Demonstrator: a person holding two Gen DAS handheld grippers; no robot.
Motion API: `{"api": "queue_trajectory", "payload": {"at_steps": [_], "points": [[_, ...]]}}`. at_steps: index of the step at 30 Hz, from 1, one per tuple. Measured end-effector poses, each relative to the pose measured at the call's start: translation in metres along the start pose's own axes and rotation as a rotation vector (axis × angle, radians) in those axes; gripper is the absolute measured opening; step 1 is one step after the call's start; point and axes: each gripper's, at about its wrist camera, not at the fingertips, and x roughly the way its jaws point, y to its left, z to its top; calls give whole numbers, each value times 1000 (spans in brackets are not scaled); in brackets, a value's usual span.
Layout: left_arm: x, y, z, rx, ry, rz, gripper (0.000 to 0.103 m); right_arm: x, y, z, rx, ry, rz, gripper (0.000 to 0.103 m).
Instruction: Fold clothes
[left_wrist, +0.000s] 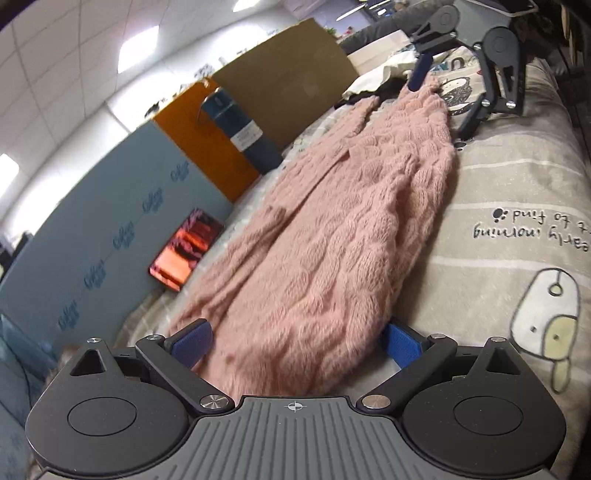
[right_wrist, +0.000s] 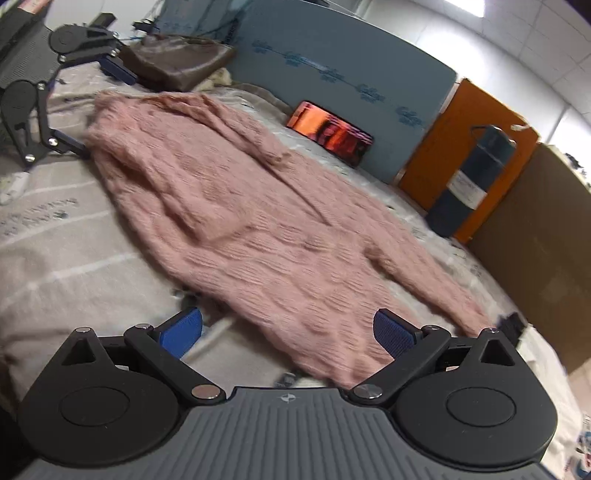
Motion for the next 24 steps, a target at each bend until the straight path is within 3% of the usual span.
{"api": "queue_trajectory", "payload": {"at_steps": [4,6,8,12,13,15,18,24], "points": [[8,5,-2,-6,-18,35,98,11,-13,-1,70,-32,-37,97],[9,9,-6,-26,-5,54,86,14,-17,-2,86,-62,-53,95],[6,15,-11,-67,2,64,73,15,-25,-5,119,-94,-58,84],[1,30,-20,-206,-42,25,40,14,-49,-8,275,-183,19,46],[2,34,-21,-244,-46,24,36,15,-53,-7,302,-206,40,32],[7,45,-20,-318,-36,54,23,19,-61,-2,353,-251,60,17],[14,63,-19,-437,-44,104,23,29,-74,10,386,-291,52,12],[35,98,-18,-578,-60,110,23,59,-98,38,394,-318,46,12]]}}
